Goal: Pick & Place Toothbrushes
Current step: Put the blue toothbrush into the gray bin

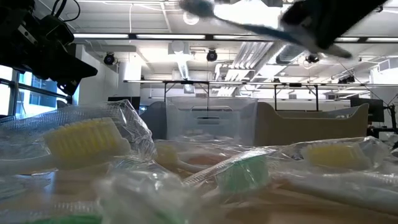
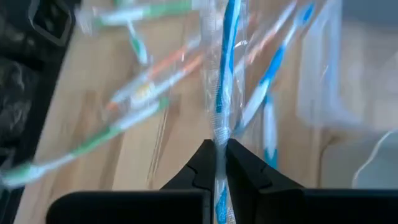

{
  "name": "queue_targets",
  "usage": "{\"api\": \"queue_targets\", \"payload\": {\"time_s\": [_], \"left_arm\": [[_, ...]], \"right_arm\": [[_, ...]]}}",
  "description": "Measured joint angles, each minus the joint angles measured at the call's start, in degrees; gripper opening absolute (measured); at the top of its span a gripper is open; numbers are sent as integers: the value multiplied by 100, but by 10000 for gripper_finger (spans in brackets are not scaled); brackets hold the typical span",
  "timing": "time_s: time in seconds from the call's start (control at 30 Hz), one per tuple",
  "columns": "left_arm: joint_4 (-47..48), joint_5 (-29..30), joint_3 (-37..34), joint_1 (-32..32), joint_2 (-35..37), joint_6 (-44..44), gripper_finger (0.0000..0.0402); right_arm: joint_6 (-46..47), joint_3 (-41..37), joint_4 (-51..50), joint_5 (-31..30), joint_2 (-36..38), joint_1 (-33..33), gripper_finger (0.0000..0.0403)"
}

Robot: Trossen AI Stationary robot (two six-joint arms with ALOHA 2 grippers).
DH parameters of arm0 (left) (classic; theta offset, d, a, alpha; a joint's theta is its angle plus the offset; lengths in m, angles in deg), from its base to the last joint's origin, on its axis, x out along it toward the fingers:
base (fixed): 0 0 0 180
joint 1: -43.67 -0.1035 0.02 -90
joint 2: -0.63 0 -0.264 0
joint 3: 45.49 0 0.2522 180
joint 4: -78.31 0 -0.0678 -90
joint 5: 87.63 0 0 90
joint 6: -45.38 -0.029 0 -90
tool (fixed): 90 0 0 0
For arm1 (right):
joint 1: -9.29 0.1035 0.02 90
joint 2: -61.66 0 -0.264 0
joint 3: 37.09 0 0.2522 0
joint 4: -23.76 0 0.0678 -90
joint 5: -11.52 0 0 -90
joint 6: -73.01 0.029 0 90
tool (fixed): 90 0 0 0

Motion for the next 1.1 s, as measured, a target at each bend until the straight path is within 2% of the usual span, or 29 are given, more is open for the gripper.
{"api": "queue_targets", "payload": {"time_s": [0.23,0.43,0.7,0.93,1.1], "left_arm": [[0,0,0,0,0,2,0],[-2,0,0,0,2,0,0],[-2,0,1,2,2,0,0],[-2,0,0,2,2,0,0],[-2,0,0,2,2,0,0]], "right_arm": [[-68,533,-728,-756,196,-13,13],[338,1002,-1707,-1326,274,-48,13],[1130,1354,-3034,-1521,272,-356,13],[1880,1357,-4460,-1471,270,-742,13],[2179,1357,-5058,-1440,270,-1018,13]]}}
